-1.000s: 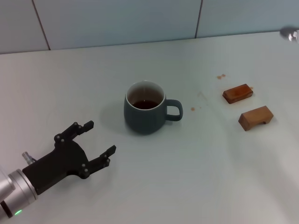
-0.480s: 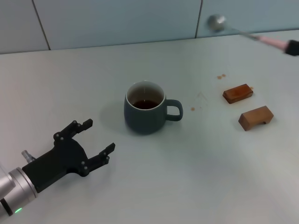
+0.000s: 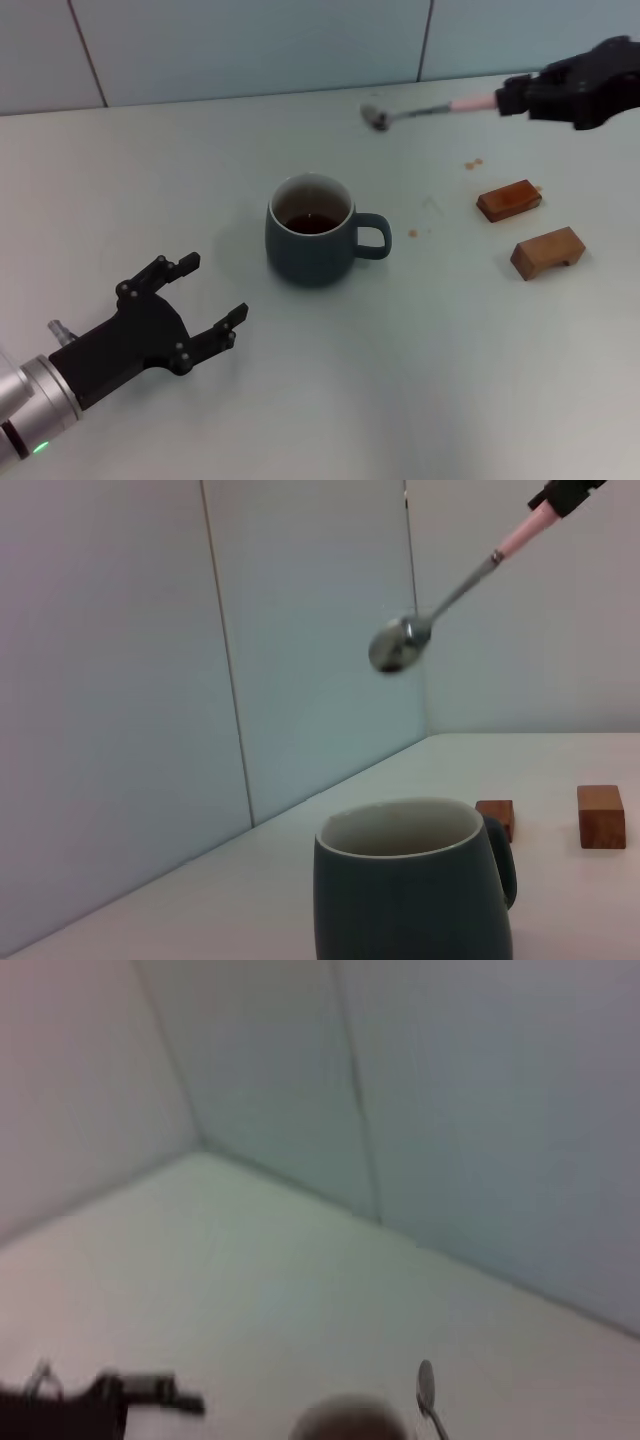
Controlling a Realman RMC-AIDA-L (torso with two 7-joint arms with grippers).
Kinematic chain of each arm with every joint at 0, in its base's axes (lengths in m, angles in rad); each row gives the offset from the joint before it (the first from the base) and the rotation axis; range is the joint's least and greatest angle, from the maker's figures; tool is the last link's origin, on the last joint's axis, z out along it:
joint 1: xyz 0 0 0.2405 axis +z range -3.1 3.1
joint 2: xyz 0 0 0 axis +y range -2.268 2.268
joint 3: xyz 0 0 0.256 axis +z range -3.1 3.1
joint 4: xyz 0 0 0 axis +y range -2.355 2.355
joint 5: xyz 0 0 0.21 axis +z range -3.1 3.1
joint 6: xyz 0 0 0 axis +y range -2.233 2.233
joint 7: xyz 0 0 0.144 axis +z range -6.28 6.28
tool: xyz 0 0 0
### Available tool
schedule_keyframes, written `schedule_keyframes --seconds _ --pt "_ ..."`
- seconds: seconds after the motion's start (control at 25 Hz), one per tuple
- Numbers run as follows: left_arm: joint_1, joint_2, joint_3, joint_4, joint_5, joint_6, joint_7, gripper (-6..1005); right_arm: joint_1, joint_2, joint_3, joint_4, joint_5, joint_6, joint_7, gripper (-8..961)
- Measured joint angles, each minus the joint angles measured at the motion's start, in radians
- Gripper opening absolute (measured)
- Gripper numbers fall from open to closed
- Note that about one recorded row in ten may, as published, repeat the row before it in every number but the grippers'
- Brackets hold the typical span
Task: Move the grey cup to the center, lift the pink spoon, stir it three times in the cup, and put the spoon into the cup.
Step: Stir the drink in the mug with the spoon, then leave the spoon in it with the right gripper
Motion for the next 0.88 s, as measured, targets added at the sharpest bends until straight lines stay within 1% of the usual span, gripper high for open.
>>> schedule_keyframes --seconds 0.04,0.08,0.16,0.24,0.28,0.4,0.44,0.68,0.88 --pt "-0.002 0.0 0.0 0.0 0.0 0.0 -0.001 835 0.038 -0.007 -0.052 -0.033 -0.057 -0.02 0.044 118" --pt "-0.005 0.0 0.0 0.0 0.0 -0.001 -0.004 835 0.038 -0.007 -0.052 -0.033 -0.057 -0.02 0.044 118" --pt "-0.007 0.0 0.0 0.0 0.0 -0.001 -0.006 835 0.073 -0.014 -0.091 -0.052 -0.112 -0.038 0.081 118" --pt "-0.007 0.0 0.0 0.0 0.0 -0.001 -0.006 835 0.133 -0.025 -0.129 -0.062 -0.186 -0.066 0.127 118" --pt "-0.007 0.001 0.001 0.0 0.0 -0.001 -0.006 835 0.133 -0.025 -0.129 -0.062 -0.186 -0.066 0.127 118" --pt "-0.007 0.001 0.002 0.0 0.0 -0.002 -0.006 835 0.178 -0.035 -0.135 -0.07 -0.21 -0.1 0.155 118" --pt "-0.008 0.001 0.002 0.0 0.0 -0.002 -0.006 835 0.199 -0.041 -0.136 -0.074 -0.211 -0.117 0.167 118" --pt "-0.008 0.001 0.003 0.0 0.001 -0.002 -0.007 835 0.233 -0.046 -0.137 -0.06 -0.212 -0.13 0.189 118" --pt "-0.015 0.0 0.005 0.0 0.003 -0.002 -0.008 835 0.272 -0.047 -0.139 0.013 -0.214 -0.129 0.193 118"
